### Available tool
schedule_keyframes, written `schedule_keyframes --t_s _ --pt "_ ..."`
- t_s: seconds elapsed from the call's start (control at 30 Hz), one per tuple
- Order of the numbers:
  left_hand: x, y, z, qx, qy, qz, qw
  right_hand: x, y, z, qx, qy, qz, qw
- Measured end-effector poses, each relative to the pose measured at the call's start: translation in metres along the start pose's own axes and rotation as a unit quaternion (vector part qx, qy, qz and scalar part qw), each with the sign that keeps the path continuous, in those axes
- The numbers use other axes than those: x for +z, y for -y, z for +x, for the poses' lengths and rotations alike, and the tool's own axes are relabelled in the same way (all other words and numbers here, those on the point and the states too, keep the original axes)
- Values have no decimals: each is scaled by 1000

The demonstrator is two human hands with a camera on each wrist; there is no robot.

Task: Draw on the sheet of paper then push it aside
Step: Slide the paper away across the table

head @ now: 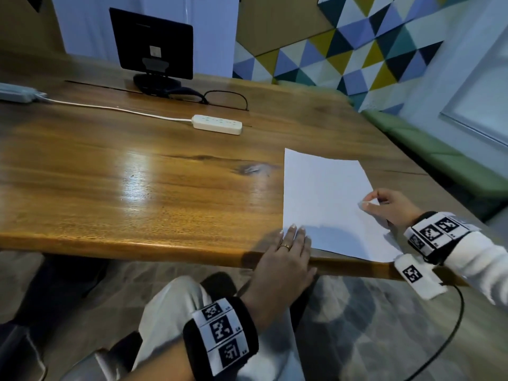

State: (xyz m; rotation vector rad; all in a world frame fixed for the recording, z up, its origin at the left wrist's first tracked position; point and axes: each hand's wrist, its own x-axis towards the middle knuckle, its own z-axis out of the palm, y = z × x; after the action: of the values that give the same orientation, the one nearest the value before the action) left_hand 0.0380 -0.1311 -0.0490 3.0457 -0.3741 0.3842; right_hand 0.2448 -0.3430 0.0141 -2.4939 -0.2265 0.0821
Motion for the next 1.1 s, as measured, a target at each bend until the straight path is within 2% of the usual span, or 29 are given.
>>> schedule_keyframes --t_s 0.07,0.17,0.3,0.47,0.53,0.63,0.7,0.77,0.83,0.9,1.03,1.1 --pt "1 2 -1 -3 -4 18 1000 1 -1 4 6 -42 -65 997" --pt "5 3 -3 -3 -20 25 999 4 9 -1 25 -10 -63 998" --pt "8 4 -4 -7 -24 31 999 10 23 -16 51 -38 -207 976" --pt "13 4 -4 -1 -35 18 999 -4 49 -29 66 -25 -221 973" --pt "13 4 -4 2 -34 16 999 -17 72 -32 30 2 -196 980" --pt "10 7 -6 19 -45 4 999 -21 124 -49 -73 60 -89 992" --pt "3 12 -11 37 -82 -63 994 -5 160 -64 -118 108 -41 986" --pt "-10 23 -25 53 -126 -173 975 25 190 -71 -153 163 -35 974" --pt "-25 36 -48 58 -167 -240 954 65 209 -70 -161 225 -62 959" --pt "-33 52 -75 52 -177 -270 945 110 222 -60 -145 267 -83 949" --pt "-22 84 -137 -20 -106 -250 962 178 247 -43 -145 258 -199 934" --pt "-25 97 -170 -90 -4 -303 949 197 259 -50 -166 289 -238 912"
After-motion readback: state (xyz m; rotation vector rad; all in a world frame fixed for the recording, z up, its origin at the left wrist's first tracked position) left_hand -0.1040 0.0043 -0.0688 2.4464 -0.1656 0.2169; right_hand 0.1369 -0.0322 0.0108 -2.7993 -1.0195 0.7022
